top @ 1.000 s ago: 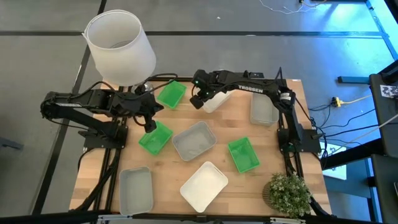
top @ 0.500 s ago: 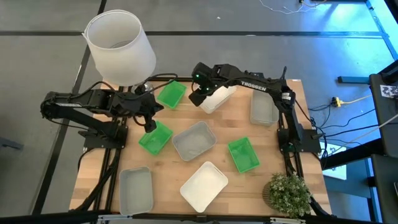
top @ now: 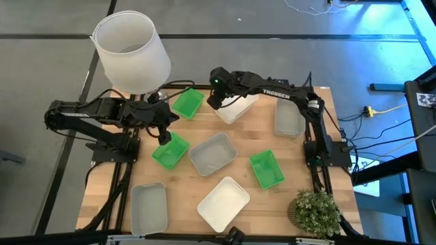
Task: Stack baskets by color
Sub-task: Stack the top right white bin on the top left white bin, then stack the bottom white bin on the white bins
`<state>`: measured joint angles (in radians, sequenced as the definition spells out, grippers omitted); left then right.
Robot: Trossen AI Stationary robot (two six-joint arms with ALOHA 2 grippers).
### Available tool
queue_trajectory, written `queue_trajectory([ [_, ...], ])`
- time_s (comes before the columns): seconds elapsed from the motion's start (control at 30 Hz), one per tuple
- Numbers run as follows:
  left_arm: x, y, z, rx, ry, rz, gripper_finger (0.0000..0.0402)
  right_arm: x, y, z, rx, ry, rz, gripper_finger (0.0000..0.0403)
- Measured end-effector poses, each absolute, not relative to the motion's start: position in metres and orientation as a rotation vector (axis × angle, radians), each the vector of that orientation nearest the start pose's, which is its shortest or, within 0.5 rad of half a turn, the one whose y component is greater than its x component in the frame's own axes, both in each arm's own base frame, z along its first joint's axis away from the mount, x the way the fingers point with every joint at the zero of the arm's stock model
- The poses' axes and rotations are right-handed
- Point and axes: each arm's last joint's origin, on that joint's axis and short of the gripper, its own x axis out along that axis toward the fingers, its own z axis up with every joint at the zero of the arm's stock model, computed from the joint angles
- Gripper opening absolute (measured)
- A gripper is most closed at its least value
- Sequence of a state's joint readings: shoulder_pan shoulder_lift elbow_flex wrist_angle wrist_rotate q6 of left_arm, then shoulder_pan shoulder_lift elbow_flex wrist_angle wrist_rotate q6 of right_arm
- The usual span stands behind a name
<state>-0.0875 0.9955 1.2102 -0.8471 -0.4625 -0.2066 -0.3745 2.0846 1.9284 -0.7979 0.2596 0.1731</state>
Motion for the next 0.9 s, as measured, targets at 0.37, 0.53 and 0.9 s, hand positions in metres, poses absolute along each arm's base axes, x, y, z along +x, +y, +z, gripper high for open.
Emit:
queue_trajectory([
  [0.37, 0.179, -0.002, 0.381, -0.025, 0.569, 0.432, 0.0012, 0.42, -0.177, 0.257, 0.151, 0.969, -0.64, 0.0105],
  [0.53, 0.179, -0.002, 0.381, -0.02, 0.565, 0.45, 0.0011, 0.424, -0.157, 0.3, 0.047, 0.976, -0.544, 0.0105],
  [0.9, 0.179, -0.002, 0.38, -0.008, 0.573, 0.445, 0.0012, 0.408, -0.099, 0.372, 0.055, 0.989, 0.082, 0.0105],
])
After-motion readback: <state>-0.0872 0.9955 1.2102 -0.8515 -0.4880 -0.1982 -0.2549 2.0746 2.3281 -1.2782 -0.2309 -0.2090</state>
